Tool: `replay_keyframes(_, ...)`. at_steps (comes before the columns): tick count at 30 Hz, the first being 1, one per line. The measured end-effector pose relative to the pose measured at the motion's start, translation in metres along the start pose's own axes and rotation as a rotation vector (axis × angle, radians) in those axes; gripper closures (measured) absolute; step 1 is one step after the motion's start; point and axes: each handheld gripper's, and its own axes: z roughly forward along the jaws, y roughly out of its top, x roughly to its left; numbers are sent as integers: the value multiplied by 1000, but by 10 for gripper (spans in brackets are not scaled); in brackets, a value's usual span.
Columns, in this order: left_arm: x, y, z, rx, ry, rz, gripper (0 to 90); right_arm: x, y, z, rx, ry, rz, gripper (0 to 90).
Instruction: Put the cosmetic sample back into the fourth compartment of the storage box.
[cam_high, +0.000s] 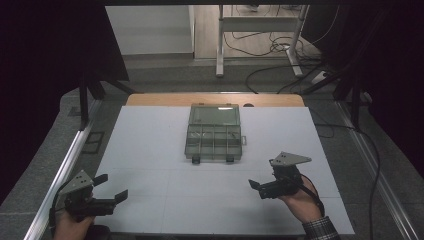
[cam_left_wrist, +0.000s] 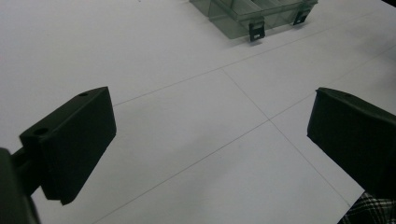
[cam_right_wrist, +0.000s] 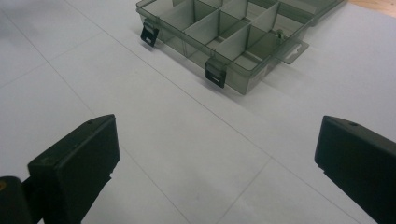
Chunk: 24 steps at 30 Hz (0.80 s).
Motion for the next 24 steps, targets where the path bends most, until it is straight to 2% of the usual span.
replay_keyframes(7, 0, 0, 0, 0, 1, -3, 15, -1, -7, -8, 5, -20, 1, 0)
replay_keyframes(24, 1, 0, 0, 1, 1, -12, 15, -2, -25, -33, -22, -59, 15, 0)
